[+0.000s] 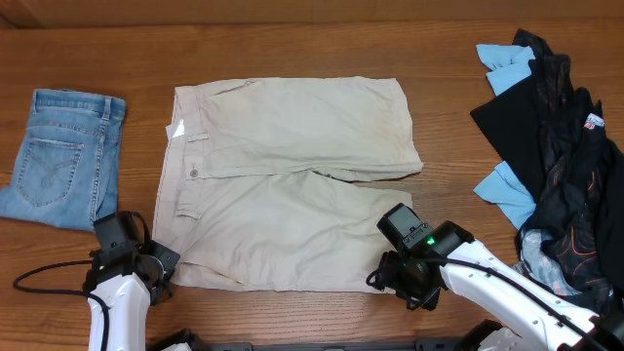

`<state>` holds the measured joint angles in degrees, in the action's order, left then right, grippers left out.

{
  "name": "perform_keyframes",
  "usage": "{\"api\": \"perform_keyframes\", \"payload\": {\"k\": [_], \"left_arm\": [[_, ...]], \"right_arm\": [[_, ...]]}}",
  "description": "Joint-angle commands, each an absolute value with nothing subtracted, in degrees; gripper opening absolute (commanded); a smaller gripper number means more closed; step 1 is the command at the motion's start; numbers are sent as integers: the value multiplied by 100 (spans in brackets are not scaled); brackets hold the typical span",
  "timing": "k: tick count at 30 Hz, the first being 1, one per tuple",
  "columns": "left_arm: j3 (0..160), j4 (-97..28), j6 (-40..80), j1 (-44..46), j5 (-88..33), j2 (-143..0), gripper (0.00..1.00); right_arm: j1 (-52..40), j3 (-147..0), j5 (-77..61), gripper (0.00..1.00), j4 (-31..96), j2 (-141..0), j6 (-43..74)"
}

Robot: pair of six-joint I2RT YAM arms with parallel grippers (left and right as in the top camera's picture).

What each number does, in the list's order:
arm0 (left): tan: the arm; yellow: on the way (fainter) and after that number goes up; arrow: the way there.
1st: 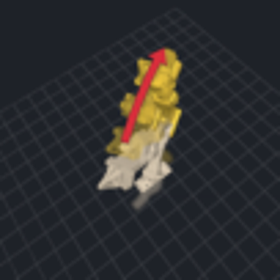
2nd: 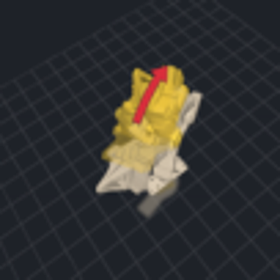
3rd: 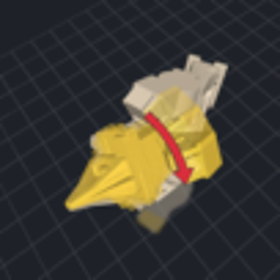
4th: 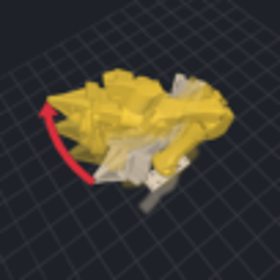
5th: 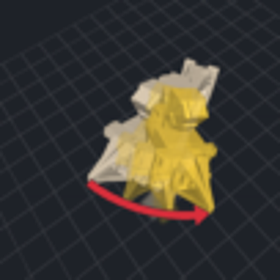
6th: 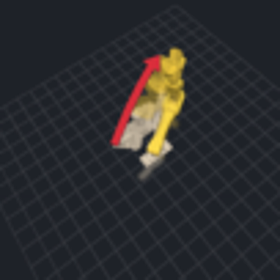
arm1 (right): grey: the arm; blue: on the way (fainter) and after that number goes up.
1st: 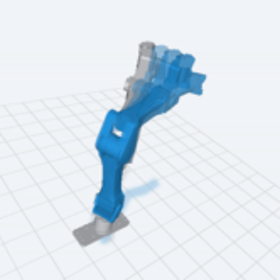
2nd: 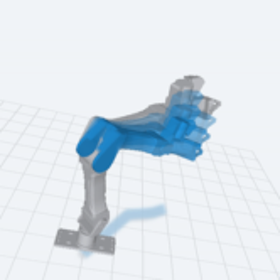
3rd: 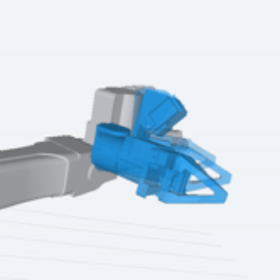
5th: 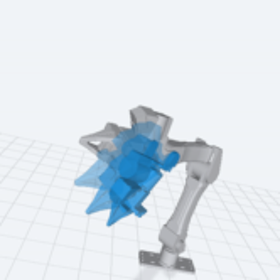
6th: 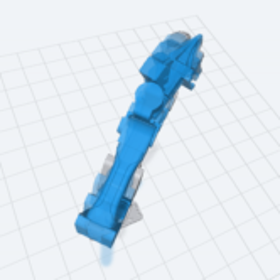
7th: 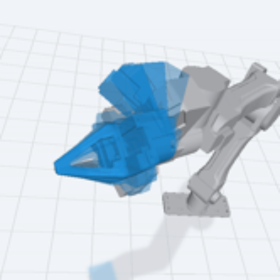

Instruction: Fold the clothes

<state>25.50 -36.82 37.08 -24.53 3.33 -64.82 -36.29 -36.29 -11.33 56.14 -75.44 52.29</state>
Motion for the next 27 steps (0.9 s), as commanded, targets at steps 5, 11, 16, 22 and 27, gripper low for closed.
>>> {"api": "perform_keyframes", "payload": {"k": [5, 11, 16, 22, 27], "left_arm": [[2523, -3769, 3487, -2502, 486, -6449, 4], [2523, -3767, 3485, -2502, 486, -6449, 4], [2523, -3769, 3468, -2502, 467, -6449, 4], [2523, -3774, 3468, -2502, 445, -6449, 4], [2523, -3789, 3468, -2502, 440, -6449, 4]], "right_arm": [[-3592, -3524, -1382, 69, 5673, -7535, 5325], [-3538, -3417, -1470, 74, 5537, -7535, 5402], [-3332, -3411, -1516, 75, 5511, -7557, 5371], [-2958, -3411, -1715, 75, 5393, -7769, 4936], [-2856, -3411, -1914, 76, 5242, -8121, 4700]]}}
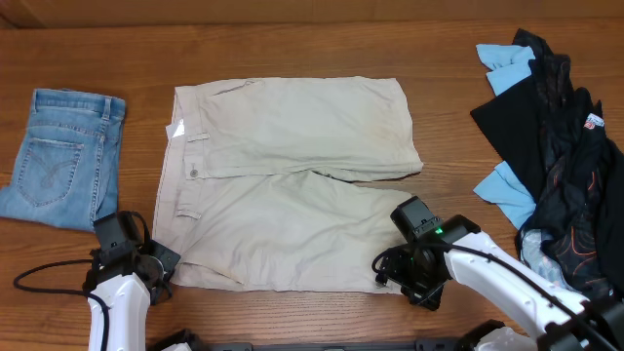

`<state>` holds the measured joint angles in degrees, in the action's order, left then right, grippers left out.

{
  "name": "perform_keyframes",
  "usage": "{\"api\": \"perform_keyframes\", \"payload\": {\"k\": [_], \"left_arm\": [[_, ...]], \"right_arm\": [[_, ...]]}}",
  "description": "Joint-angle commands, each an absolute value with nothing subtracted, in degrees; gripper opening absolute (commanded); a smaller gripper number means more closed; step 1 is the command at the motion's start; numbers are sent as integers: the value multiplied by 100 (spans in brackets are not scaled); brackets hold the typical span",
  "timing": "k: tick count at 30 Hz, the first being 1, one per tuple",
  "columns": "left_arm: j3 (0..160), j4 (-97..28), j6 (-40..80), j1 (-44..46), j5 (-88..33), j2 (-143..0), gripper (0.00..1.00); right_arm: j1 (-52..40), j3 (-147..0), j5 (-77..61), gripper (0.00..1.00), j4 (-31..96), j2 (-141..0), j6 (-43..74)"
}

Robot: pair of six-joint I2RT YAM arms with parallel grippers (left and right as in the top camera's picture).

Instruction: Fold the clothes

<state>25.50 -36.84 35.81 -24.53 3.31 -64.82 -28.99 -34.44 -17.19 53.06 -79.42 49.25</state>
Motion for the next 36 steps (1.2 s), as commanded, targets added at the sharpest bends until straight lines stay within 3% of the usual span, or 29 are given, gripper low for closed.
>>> {"api": "perform_keyframes", "payload": {"k": [1, 5, 7, 10, 14, 16, 22, 36], "left_arm": [[2523, -3787, 3468, -2502, 440, -6449, 4], [2523, -3785, 3468, -2502, 443, -6449, 5], [2523, -3785, 3468, -2502, 443, -6449, 5], [2523, -3785, 3468, -2502, 443, -6449, 5], [2523, -3785, 3465, -2502, 443, -6449, 4], [2536, -3789, 3433, -2502, 440, -6449, 4], [3033, -4187, 3162, -2502, 443, -6447, 4], [5369, -6521, 2768, -2502, 207, -6396, 4]], "right_arm": [[-2847, -3411, -1970, 75, 5205, -8191, 4635], [-2832, -3411, -1981, 74, 5205, -8307, 4639], [-2832, -3411, -1981, 68, 5203, -8305, 4641], [-2832, -3411, -1962, 52, 5188, -8300, 4639], [-2827, -3415, -1920, 18, 5186, -8300, 4637], [-2801, -3426, -1898, 10, 5188, -8291, 4595], [-2482, -3645, -1221, 9, 5616, -8016, 4569], [-1649, -4425, -429, 9, 6718, -6702, 4180]]}}
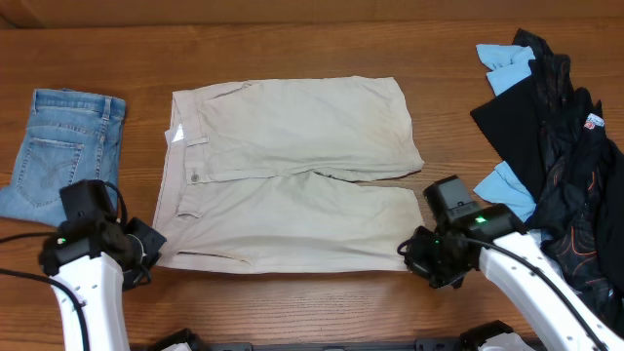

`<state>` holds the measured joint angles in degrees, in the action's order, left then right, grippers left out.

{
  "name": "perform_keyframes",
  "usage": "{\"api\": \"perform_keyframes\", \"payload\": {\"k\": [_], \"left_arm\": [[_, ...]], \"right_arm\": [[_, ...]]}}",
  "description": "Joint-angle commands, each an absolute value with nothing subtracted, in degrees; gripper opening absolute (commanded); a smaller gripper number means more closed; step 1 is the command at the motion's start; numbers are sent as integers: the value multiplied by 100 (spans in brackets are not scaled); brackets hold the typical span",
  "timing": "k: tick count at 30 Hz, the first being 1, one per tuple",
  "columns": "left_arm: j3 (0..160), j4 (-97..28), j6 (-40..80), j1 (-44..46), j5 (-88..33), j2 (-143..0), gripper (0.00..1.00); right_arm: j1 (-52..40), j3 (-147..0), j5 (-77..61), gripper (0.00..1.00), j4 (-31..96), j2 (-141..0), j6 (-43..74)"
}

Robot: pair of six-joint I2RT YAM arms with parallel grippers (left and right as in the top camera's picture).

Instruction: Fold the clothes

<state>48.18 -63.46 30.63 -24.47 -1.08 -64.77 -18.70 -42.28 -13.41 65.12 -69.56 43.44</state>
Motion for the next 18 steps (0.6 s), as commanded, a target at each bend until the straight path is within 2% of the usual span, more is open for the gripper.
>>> {"api": "perform_keyframes", "payload": {"k": [1, 18], "left_arm": [[5498, -6661, 2714, -2502, 128, -6361, 4], [6490, -7931, 2436, -2502, -148, -4663, 4]], "right_arm": [[-1603, -4482, -403, 9, 6805, -6619, 4169], [-1481, -6154, 362, 9, 8044, -5474, 4145]]}}
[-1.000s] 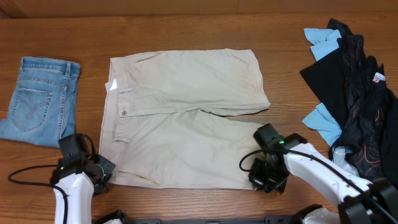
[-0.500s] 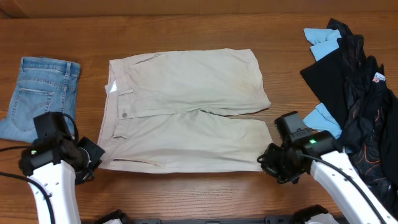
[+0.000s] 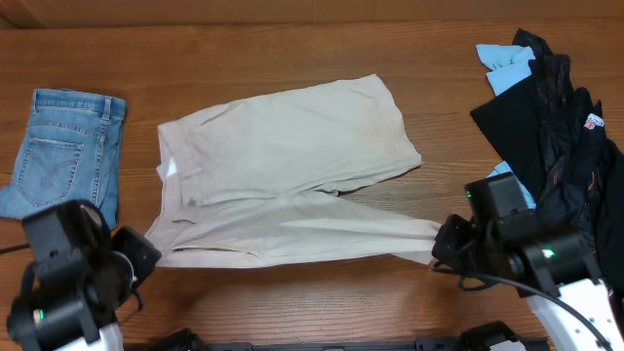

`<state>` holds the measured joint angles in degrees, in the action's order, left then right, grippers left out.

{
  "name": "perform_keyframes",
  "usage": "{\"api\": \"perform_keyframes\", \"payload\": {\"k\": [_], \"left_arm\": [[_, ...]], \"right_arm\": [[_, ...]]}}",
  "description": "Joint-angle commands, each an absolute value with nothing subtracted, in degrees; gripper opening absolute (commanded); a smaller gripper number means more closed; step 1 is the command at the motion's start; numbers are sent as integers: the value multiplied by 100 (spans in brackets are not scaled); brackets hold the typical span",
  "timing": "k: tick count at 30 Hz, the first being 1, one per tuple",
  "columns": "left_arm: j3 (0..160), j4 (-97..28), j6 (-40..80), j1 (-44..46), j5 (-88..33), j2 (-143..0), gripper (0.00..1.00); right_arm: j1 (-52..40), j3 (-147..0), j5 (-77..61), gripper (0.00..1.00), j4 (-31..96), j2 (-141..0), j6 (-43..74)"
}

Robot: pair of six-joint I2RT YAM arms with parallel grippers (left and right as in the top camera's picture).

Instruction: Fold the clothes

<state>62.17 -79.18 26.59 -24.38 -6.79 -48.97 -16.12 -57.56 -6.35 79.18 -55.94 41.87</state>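
Beige shorts (image 3: 292, 146) lie across the middle of the table, skewed, with their near edge pulled taut and raised. My left gripper (image 3: 148, 255) is shut on the near waistband corner at the left. At the right, my right gripper (image 3: 436, 249) is shut on the hem of the near leg. Both arms loom large under the overhead camera, and their housings hide most of the fingers. The far leg still rests flat on the wood.
Folded blue jeans (image 3: 63, 156) lie at the left edge. A heap of black and light-blue clothes (image 3: 556, 146) fills the right side. The table's front edge runs just below both arms.
Both arms now appear larger and farther apart. The shorts' near edge is stretched tight between them, and the whole garment has skewed, its waistband side shifted and creased.
The shorts first lay flat with a gripper at each near corner. The right gripper then shifted slightly right along the hem. By 0.6 s ago both grippers held the near edge, drawn in from the table's front. Now that edge is pulled taut and the shorts are skewed.
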Motion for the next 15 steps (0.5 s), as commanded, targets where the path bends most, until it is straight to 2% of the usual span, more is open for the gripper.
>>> {"api": "perform_keyframes", "payload": {"k": [1, 7, 15], "left_arm": [[6508, -7966, 2436, -2502, -137, -4602, 4], [6514, -7795, 2453, -2502, -91, -4506, 4], [6504, -6849, 2757, -2502, -40, -4818, 4]], "right_arm": [[-1481, -6267, 384, 9, 8084, -5474, 4051], [-1481, -6663, 454, 10, 7839, -5704, 3240], [-1481, -7227, 854, 10, 6785, -7070, 2563]]}}
